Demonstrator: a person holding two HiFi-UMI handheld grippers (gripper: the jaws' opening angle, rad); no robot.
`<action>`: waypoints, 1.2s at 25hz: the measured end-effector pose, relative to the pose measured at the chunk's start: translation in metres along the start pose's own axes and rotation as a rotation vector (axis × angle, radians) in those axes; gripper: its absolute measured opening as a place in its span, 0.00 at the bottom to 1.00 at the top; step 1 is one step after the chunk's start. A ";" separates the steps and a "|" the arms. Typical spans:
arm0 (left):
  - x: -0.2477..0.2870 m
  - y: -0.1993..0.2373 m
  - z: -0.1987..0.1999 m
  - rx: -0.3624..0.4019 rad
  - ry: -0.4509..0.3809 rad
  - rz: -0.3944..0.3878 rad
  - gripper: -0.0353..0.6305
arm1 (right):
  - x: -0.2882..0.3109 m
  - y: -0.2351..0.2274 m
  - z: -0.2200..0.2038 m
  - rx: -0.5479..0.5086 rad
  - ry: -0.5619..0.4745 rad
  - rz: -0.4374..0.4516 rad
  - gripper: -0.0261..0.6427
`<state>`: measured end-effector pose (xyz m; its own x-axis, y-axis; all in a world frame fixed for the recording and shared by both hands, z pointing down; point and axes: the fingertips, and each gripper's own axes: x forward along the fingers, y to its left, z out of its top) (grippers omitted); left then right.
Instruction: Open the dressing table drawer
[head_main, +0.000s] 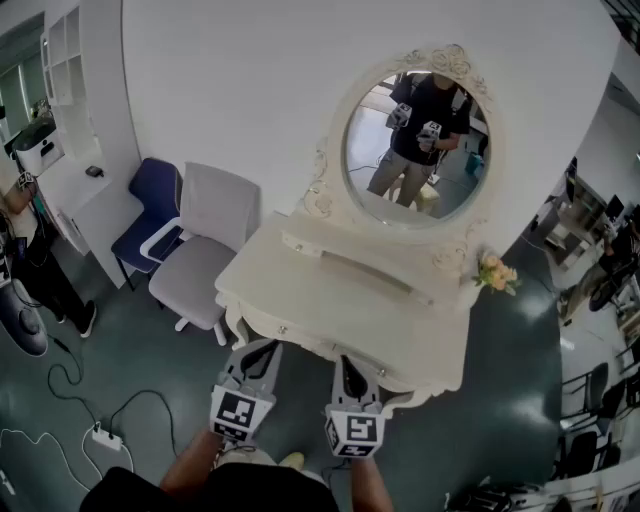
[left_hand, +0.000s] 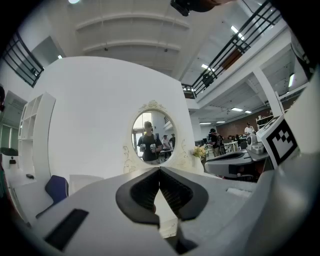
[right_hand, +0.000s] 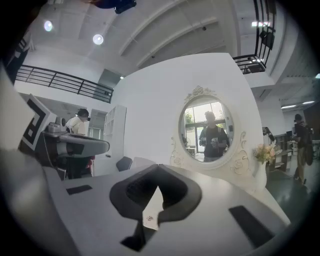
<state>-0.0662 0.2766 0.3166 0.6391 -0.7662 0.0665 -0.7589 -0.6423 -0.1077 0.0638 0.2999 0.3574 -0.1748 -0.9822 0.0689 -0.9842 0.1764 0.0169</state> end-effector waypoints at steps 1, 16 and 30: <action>0.000 0.002 0.000 0.001 0.001 0.000 0.06 | 0.001 0.001 0.003 0.000 -0.001 -0.005 0.04; 0.013 0.031 -0.008 -0.012 0.017 -0.005 0.06 | 0.029 0.007 0.003 0.017 0.005 -0.022 0.04; 0.048 0.082 -0.021 -0.033 0.044 -0.025 0.06 | 0.086 0.014 -0.004 0.033 0.033 -0.039 0.04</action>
<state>-0.1006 0.1870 0.3316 0.6524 -0.7495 0.1124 -0.7469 -0.6610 -0.0730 0.0350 0.2182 0.3680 -0.1356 -0.9855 0.1016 -0.9908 0.1351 -0.0125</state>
